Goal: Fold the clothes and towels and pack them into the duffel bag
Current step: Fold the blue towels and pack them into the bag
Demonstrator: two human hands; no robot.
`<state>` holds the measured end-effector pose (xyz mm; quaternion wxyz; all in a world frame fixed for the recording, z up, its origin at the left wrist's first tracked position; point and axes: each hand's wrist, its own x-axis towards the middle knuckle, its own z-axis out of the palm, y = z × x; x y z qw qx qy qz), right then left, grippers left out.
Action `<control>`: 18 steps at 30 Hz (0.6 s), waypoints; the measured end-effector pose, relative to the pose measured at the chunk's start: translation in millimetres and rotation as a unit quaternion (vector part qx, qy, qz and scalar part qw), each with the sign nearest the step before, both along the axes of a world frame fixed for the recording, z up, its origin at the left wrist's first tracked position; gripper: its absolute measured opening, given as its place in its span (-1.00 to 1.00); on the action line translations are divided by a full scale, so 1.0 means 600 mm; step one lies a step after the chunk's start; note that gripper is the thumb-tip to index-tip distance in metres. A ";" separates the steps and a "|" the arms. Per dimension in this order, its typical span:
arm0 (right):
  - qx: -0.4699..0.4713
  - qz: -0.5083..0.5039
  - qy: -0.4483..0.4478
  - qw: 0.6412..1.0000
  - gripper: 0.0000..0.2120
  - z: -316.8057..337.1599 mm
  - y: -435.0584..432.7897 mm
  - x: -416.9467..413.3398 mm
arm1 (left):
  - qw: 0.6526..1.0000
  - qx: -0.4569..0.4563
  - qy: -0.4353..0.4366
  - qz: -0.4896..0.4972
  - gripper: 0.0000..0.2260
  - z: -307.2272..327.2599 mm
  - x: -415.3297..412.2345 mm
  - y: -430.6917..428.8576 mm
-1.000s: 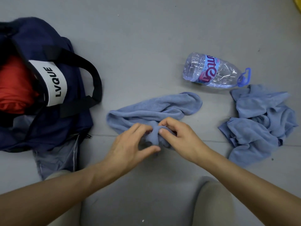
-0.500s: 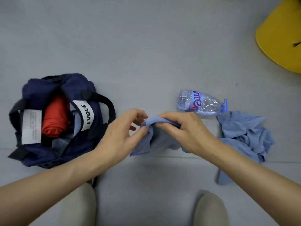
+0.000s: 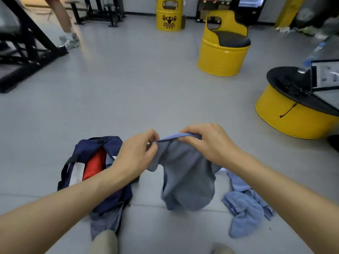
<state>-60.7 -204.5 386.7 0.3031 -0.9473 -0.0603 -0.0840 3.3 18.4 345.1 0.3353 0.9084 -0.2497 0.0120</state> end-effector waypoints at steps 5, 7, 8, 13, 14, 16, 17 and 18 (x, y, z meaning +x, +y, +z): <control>-0.075 0.025 -0.003 0.997 -0.81 0.041 -0.007 -0.047 | 0.999 0.007 -0.033 -0.017 -0.93 0.043 -0.027 0.049; -0.127 0.031 0.003 0.991 -0.77 0.042 -0.017 -0.060 | 0.998 0.008 -0.064 -0.022 -0.94 0.060 -0.026 0.068; -0.137 0.021 0.016 0.990 -0.76 0.041 -0.027 -0.066 | 0.997 0.017 -0.072 -0.023 -0.92 0.065 -0.021 0.078; -0.132 -0.038 0.068 0.988 -0.79 0.020 -0.076 -0.075 | 0.991 0.091 -0.101 -0.021 -0.82 0.048 0.028 0.115; -0.122 -0.047 0.081 0.988 -0.80 0.015 -0.083 -0.070 | 0.989 0.111 -0.097 -0.014 -0.83 0.041 0.041 0.118; -0.082 -0.075 0.112 0.987 -0.81 -0.005 -0.103 -0.046 | 0.986 0.145 -0.081 0.011 -0.88 0.029 0.076 0.118; -0.024 -0.097 0.127 0.987 -0.81 -0.017 -0.113 -0.030 | 0.985 0.154 -0.073 0.030 -0.90 0.025 0.094 0.115; 0.057 -0.119 0.134 0.982 -0.80 -0.029 -0.122 -0.012 | 0.985 0.154 -0.065 0.050 -0.91 0.022 0.113 0.110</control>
